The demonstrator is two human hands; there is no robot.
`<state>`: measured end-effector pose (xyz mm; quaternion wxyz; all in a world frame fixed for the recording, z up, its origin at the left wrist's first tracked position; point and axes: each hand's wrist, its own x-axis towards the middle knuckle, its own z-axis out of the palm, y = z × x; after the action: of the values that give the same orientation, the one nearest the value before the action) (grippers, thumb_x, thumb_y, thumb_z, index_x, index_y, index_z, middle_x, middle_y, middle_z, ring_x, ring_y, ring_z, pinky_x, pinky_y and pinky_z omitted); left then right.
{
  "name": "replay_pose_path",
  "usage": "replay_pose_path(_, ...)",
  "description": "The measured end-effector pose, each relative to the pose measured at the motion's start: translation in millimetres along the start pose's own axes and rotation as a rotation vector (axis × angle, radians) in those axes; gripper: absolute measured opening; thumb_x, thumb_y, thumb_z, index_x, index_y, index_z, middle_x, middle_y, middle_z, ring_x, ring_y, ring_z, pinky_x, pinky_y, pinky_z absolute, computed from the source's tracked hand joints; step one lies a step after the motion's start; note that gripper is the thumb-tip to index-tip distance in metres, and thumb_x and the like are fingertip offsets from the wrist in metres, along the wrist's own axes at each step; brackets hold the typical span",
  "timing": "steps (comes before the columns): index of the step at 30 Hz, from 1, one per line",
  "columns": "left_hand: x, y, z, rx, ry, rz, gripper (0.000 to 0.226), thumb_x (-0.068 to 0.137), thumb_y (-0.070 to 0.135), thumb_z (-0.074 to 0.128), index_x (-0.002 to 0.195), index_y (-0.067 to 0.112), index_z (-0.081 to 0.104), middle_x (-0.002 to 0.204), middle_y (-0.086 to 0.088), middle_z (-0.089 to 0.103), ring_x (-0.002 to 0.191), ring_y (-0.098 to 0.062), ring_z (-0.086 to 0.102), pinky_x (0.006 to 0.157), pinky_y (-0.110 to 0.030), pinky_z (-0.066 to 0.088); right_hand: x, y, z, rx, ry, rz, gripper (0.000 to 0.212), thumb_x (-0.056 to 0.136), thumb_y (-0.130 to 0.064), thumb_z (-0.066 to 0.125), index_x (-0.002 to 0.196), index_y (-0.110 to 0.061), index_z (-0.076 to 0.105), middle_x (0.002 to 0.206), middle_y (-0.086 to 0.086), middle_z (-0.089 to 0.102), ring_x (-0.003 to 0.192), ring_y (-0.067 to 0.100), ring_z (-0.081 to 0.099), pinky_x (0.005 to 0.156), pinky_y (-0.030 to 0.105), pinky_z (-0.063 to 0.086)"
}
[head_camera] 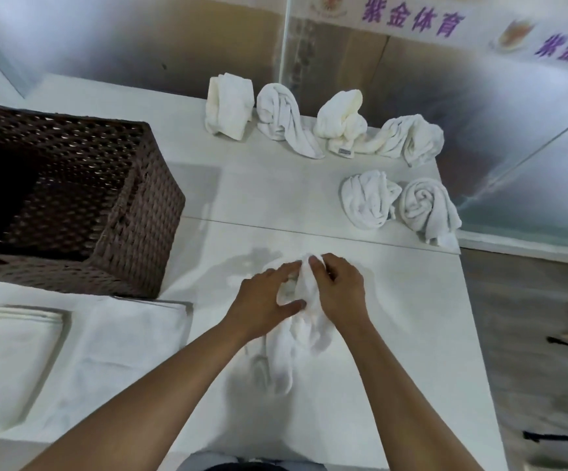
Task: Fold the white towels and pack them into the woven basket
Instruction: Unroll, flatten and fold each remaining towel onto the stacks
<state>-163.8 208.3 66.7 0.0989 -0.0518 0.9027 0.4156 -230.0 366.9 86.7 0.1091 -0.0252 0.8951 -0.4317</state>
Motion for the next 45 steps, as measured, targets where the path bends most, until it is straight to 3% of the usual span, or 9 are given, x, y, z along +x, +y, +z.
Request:
replay_pose_path(10,-42,58,-42,-0.322,-0.022,0.082,0.076,0.071,0.054,0.084,0.133,0.057,0.041,0.115,0.025,0.061,0.102,0.003,0.063,0.089,-0.024,0.055,-6,-57,-49,0.207,0.133,0.244,0.016,0.098,-0.030,0.060,0.103,-0.015,0.061,0.088,-0.009,0.062,0.082,0.012,0.061,0.073,0.028,0.046)
replay_pose_path(15,-52,68,-54,-0.265,0.118,0.181,0.009,0.097,0.041,0.061,0.105,0.041,0.062,0.095,0.016,0.070,0.084,-0.005,0.067,0.082,-0.034,0.057,-25,-77,-52,0.333,0.035,0.290,0.028,0.095,-0.029,0.065,0.077,-0.008,0.062,0.079,0.005,0.061,0.072,0.021,0.060,0.068,0.039,0.060)
replay_pose_path(18,-55,75,-68,-0.267,0.189,0.195,0.013,0.101,0.040,0.054,0.092,0.035,0.062,0.083,0.015,0.066,0.073,-0.007,0.063,0.074,-0.033,0.056,-31,-81,-62,0.462,0.065,0.305,0.030,0.091,-0.034,0.071,0.080,-0.007,0.064,0.082,0.014,0.063,0.077,0.027,0.065,0.082,0.048,0.061)
replay_pose_path(22,-57,84,-82,-0.424,0.224,0.143,0.020,0.103,0.034,0.051,0.092,0.021,0.061,0.077,0.003,0.064,0.071,-0.021,0.064,0.063,-0.041,0.060,-51,-96,-68,0.663,-0.064,0.219,0.037,0.099,-0.040,0.062,0.100,-0.004,0.073,0.099,0.007,0.077,0.093,0.022,0.074,0.086,0.035,0.058)
replay_pose_path(26,-55,94,-96,-0.727,0.337,-0.066,0.025,0.103,0.027,0.050,0.094,0.005,0.060,0.090,-0.012,0.071,0.080,-0.028,0.073,0.063,-0.045,0.063,-81,-112,-69,0.486,-0.151,-0.068,0.029,0.102,-0.042,0.057,0.129,-0.036,0.064,0.125,-0.010,0.069,0.120,0.012,0.063,0.099,0.028,0.049)
replay_pose_path(31,-57,96,-111,-0.834,0.429,-0.184,0.028,0.097,0.036,0.054,0.100,0.009,0.061,0.093,-0.009,0.074,0.080,-0.025,0.076,0.074,-0.045,0.063,-109,-110,-50,0.011,-0.075,-0.267,0.094,0.075,-0.056,0.083,0.151,-0.052,0.026,0.146,-0.030,0.031,0.137,0.000,0.034,0.109,0.030,0.033)
replay_pose_path(37,-62,83,-117,-0.893,0.439,-0.205,0.041,0.080,0.048,0.058,0.093,0.009,0.060,0.096,-0.014,0.072,0.087,-0.031,0.075,0.080,-0.053,0.060,-102,-88,-33,-0.072,0.361,-0.382,0.014,0.099,-0.018,0.060,0.103,-0.031,0.059,0.102,-0.020,0.065,0.099,0.007,0.063,0.085,0.039,0.054)
replay_pose_path(41,-71,85,-130,-0.966,0.445,-0.216,0.032,0.092,0.031,0.057,0.095,-0.001,0.058,0.096,-0.018,0.071,0.082,-0.032,0.075,0.076,-0.050,0.062,-94,-99,-51,0.184,0.222,-0.306,0.014,0.094,-0.026,0.071,0.103,-0.028,0.060,0.100,-0.017,0.068,0.102,-0.001,0.063,0.093,0.035,0.054)
replay_pose_path(45,-78,92,-134,-1.044,0.439,-0.222,0.022,0.099,0.019,0.053,0.098,-0.003,0.056,0.095,-0.024,0.071,0.078,-0.036,0.075,0.073,-0.048,0.063,-96,-106,-40,-0.119,-0.102,-0.257,0.050,0.077,-0.057,0.079,0.116,-0.040,0.053,0.115,-0.020,0.057,0.109,-0.002,0.056,0.092,0.024,0.047)
